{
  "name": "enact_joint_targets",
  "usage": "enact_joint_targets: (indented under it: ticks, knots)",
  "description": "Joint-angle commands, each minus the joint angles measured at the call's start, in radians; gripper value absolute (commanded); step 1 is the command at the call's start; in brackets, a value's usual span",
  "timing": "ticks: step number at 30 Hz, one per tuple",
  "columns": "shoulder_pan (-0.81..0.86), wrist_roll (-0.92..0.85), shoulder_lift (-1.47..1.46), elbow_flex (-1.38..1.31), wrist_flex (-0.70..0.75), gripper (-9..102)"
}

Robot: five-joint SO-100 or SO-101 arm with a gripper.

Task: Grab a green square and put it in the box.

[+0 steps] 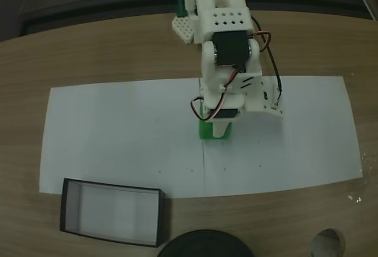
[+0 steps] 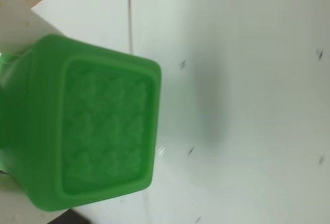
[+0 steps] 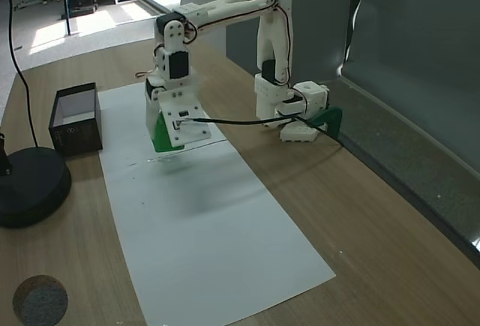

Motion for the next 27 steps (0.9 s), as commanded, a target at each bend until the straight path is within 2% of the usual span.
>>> enact_joint_targets:
  ticks: [1,4,8,18,27]
  knots:
    - [0.083,-0.003,0.026,-0.454,0.087,12]
    - [0.189,-0.023,0.009,-0.759,0.114,12]
    - [0.322,-0.037,-0.066,-0.957,-0.018,12]
    - [0.446,-0.032,-0.486,-0.988,-0.287,12]
    - [0.449,-0.035,-0.703,-1.075,-0.339,12]
